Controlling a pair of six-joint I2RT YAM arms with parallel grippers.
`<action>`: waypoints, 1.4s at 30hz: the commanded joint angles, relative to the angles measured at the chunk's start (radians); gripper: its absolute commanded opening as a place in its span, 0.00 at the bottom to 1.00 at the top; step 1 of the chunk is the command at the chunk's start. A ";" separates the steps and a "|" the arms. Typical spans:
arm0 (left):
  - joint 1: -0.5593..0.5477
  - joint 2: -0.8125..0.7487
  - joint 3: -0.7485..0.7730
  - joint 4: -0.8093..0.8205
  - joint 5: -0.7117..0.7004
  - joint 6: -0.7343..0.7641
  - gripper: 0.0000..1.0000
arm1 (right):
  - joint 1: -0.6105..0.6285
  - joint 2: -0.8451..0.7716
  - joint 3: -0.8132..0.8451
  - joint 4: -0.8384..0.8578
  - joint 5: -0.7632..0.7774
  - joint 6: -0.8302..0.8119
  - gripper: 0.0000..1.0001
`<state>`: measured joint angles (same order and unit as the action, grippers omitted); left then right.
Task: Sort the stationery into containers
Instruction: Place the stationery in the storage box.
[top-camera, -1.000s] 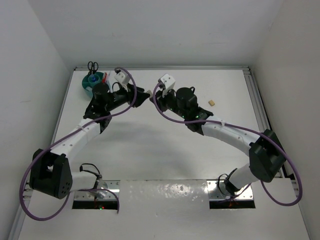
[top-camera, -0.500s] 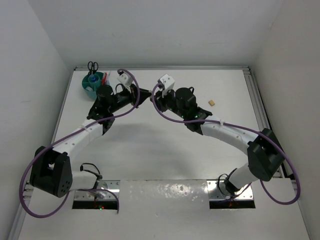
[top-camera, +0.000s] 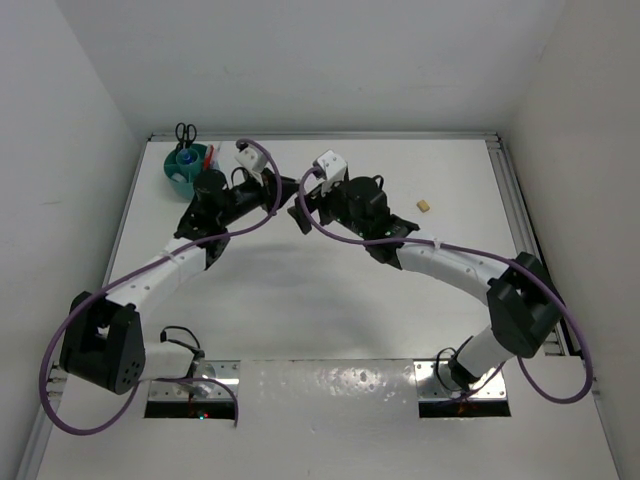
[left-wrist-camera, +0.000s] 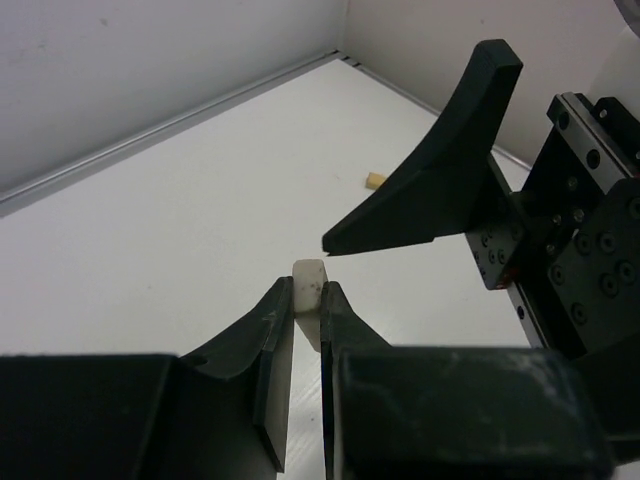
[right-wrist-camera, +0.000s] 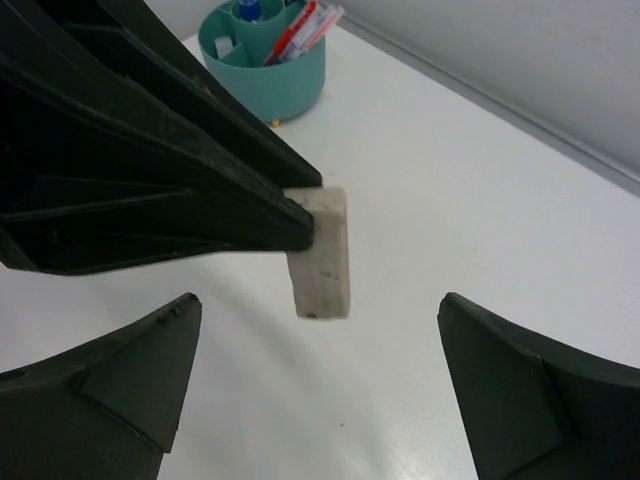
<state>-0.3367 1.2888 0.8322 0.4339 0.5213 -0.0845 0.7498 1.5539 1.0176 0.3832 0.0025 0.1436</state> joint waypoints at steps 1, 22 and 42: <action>0.042 0.000 0.056 -0.006 -0.082 0.074 0.00 | 0.003 0.003 0.033 -0.013 0.050 0.019 0.99; 0.412 0.541 0.783 -0.219 -0.461 0.256 0.00 | -0.082 -0.031 -0.091 -0.046 0.126 0.040 0.99; 0.458 0.744 0.788 -0.261 -0.455 0.330 0.00 | -0.092 -0.038 -0.090 -0.118 0.188 0.031 0.99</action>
<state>0.1078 2.0190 1.6196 0.1238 0.0788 0.2272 0.6624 1.5345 0.9138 0.2569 0.1677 0.1802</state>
